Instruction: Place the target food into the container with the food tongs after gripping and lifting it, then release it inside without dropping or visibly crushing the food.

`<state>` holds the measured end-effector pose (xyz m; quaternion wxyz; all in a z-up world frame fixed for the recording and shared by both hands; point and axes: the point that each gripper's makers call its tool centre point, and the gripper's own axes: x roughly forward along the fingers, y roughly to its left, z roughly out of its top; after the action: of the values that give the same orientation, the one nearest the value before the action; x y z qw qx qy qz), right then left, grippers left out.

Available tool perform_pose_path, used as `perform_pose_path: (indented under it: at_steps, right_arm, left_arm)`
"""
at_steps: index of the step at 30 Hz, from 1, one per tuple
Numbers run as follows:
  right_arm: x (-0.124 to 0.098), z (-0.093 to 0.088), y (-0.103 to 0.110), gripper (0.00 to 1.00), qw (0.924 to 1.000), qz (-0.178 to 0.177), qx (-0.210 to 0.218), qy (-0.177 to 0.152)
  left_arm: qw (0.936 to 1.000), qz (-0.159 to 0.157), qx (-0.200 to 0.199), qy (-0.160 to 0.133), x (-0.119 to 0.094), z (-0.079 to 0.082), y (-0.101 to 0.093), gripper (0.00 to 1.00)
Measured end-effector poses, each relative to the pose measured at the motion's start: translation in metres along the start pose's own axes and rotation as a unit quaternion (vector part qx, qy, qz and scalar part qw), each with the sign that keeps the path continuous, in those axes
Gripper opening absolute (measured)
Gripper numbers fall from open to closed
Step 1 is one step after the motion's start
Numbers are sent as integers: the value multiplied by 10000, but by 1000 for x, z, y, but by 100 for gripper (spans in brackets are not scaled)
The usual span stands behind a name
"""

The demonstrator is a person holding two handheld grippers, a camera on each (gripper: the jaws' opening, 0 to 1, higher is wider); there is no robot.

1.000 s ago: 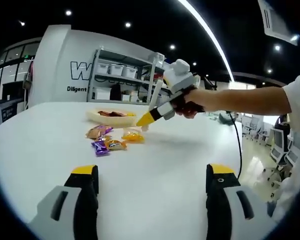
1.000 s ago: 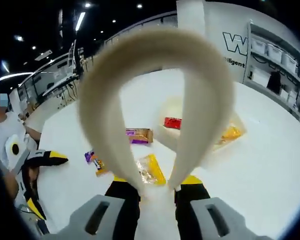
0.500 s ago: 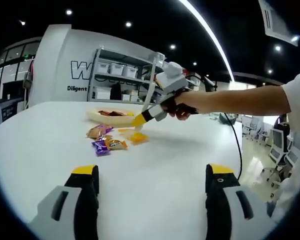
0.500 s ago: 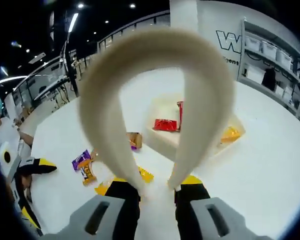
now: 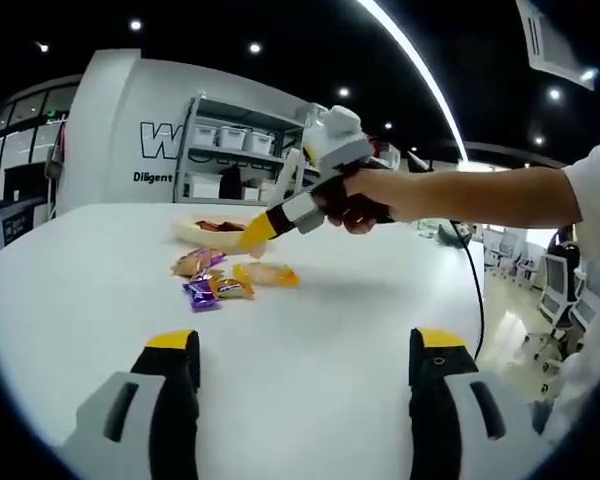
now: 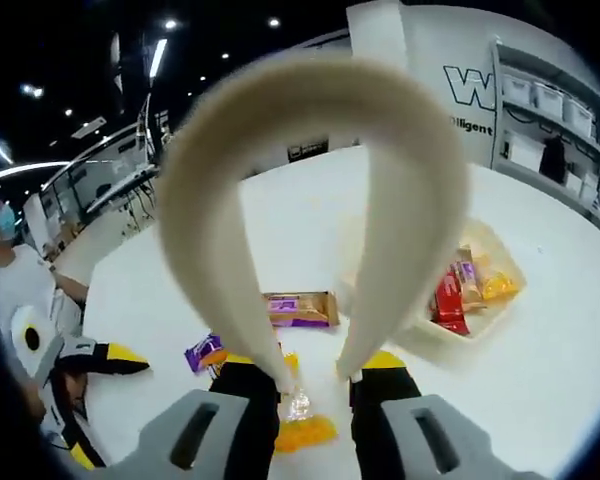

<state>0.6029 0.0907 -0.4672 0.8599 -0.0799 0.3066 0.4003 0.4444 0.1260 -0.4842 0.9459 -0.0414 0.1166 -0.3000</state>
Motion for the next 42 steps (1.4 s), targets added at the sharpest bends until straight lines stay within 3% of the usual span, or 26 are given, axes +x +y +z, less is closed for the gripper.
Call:
perform_pose_path:
  at_steps: [5,15,17,27,35,39,42]
  right_arm:
    - [-4,-9,10,20,9991,357,189,119]
    - [-4,-14,22,23,9972,707,-181,146]
    - [-2,-15,22,23,9963,680,-496,150]
    - [-1,-16,29,25,9953,767,-591,29]
    - [6,-19,31,24,9944,792,-683,123]
    - [8,-19,29,18,9949,691,-654,327]
    - [8,-19,26,13,9969,512,-290,520]
  left_arm:
    - [10000,18,-24,-16,0,0,1,84]
    - [10000,9,-5,14,0,-1,1,83]
    - [10000,20,-27,-7,0,0,1,84]
    - [10000,16,-4,2,0,0,1,83]
    - [10000,31,-24,-19,-1,0,2,83]
    - [10000,33,-16,-21,-1,0,2,82]
    - [10000,39,-8,-7,0,0,2,82]
